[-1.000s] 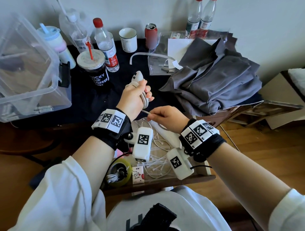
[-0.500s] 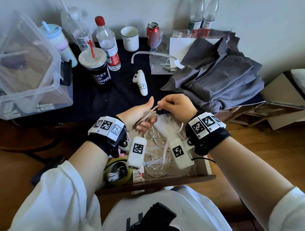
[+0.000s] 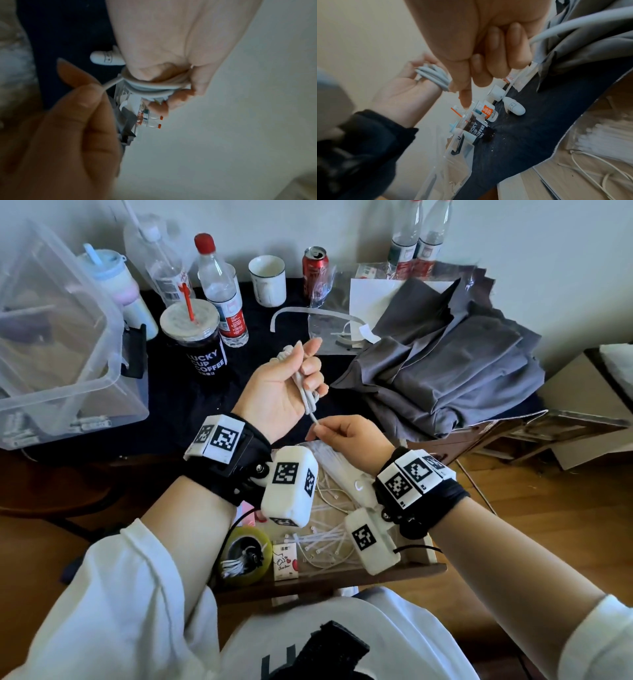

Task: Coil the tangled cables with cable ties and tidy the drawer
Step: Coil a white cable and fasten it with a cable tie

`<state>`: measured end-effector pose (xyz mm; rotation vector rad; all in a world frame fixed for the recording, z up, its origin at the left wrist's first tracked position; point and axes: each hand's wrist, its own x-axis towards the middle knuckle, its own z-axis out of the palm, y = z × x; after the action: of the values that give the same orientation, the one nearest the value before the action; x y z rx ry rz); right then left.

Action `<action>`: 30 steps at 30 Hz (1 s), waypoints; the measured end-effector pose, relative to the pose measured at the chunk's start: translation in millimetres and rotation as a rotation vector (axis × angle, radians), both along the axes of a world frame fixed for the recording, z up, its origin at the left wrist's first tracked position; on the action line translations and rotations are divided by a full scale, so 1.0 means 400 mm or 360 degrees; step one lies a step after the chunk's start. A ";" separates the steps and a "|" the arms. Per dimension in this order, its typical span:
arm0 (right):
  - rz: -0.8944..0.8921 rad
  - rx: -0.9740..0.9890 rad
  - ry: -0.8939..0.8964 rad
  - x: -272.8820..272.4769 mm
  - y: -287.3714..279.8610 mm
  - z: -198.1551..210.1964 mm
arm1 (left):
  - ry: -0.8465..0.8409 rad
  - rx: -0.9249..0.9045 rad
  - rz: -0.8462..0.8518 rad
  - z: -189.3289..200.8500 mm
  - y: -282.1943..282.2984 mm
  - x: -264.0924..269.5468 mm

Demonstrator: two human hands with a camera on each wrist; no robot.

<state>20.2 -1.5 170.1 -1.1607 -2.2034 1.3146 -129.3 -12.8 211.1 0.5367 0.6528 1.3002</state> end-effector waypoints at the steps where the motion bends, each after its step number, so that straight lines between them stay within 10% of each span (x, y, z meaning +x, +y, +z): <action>1: 0.0017 0.0042 -0.0060 -0.001 -0.004 0.007 | 0.0104 -0.0043 0.0060 -0.002 0.005 0.002; 10: 0.0084 0.0200 -0.0210 0.006 -0.008 0.049 | 0.0965 -0.0394 0.0049 -0.070 -0.007 0.010; 17: -0.0100 0.0232 0.0051 0.014 0.032 0.062 | 0.1244 -0.0490 -0.0673 -0.088 -0.042 0.016; 23: -0.0290 0.0105 0.0177 0.036 0.070 0.017 | 0.0834 -0.0502 -0.0990 -0.075 -0.062 -0.007; 30: -0.0251 -0.0012 0.0087 0.038 0.056 -0.035 | -0.0083 -0.0162 -0.0474 -0.043 -0.047 -0.017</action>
<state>35.2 20.9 156.0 -1.2579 -2.0255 1.2746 -136.2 -31.8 193.8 0.4944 0.5688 0.9929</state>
